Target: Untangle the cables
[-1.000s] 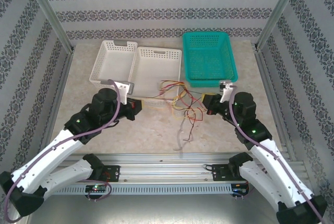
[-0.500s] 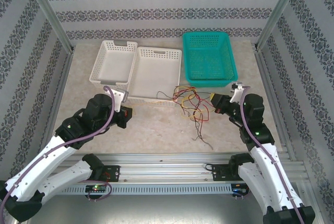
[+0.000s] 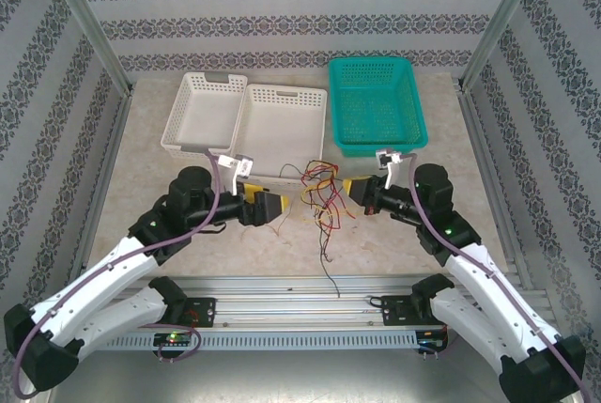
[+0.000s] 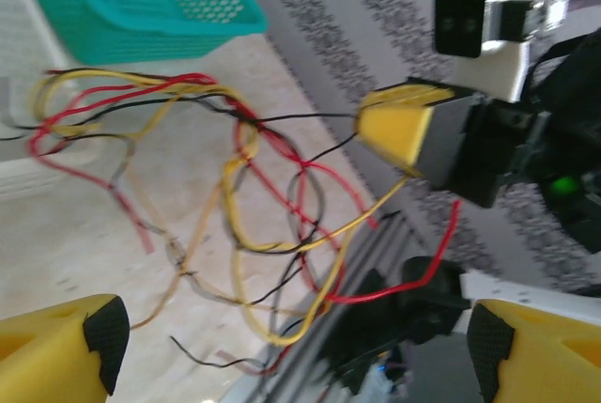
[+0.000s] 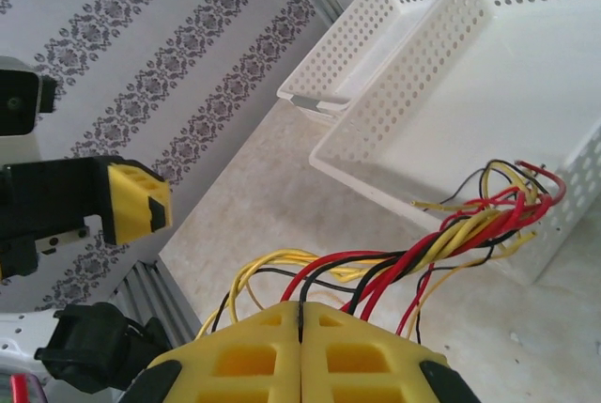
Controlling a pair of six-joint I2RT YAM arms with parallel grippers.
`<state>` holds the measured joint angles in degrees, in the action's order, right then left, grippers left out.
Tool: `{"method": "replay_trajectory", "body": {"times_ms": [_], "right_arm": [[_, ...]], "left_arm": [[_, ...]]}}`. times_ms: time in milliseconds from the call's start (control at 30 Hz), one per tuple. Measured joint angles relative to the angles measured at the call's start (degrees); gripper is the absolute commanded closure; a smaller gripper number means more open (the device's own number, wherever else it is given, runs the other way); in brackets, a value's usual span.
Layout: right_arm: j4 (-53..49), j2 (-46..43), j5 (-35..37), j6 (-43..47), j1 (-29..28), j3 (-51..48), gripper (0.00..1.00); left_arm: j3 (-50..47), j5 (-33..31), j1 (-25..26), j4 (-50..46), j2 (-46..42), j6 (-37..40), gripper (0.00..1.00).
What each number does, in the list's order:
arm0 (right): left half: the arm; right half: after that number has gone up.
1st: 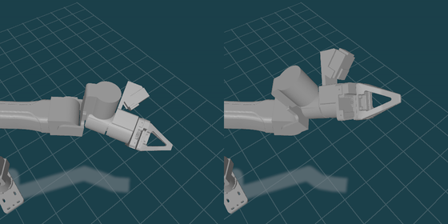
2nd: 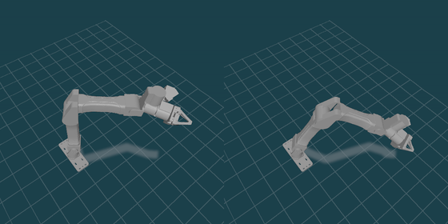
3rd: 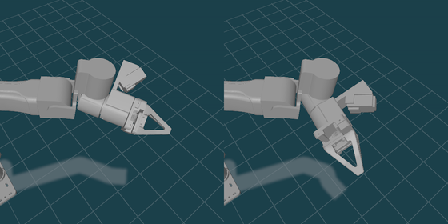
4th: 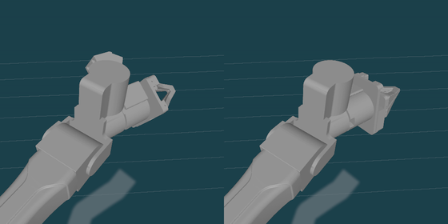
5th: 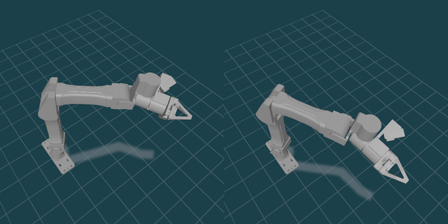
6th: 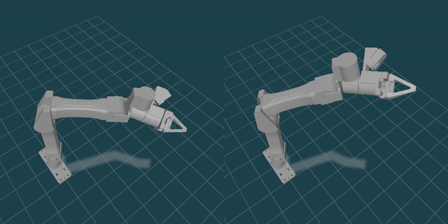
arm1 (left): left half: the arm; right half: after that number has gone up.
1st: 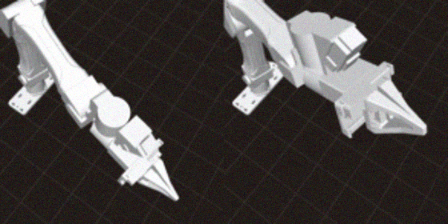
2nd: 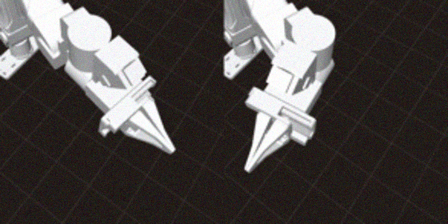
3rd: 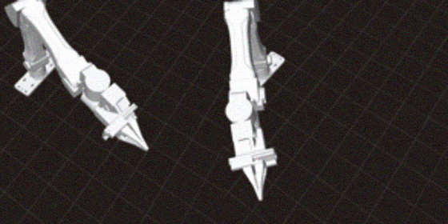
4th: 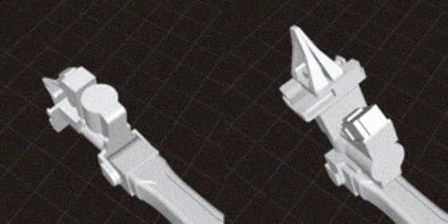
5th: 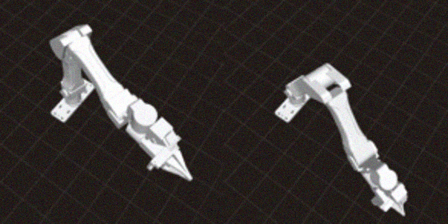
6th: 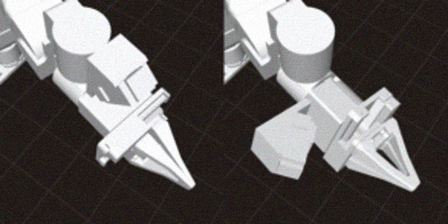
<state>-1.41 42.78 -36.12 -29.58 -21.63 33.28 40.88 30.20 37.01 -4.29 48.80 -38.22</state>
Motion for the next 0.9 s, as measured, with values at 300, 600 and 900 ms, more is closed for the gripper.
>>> {"method": "replay_trajectory", "body": {"times_ms": [300,600,900], "right_arm": [[7.0,1.6,-0.2,-1.1,-3.0,0.0,1.00],[11.7,2.4,-1.3,-2.3,-5.7,0.0,1.00],[13.7,2.2,-2.3,-3.2,-6.8,0.0,1.00]], "left_arm": [[-0.7,2.2,5.4,11.0,9.9,-4.6,0.09],[0.1,-0.3,7.8,9.8,16.0,-3.5,0.10],[2.4,-5.4,8.3,5.9,16.5,-0.8,0.17]]}}
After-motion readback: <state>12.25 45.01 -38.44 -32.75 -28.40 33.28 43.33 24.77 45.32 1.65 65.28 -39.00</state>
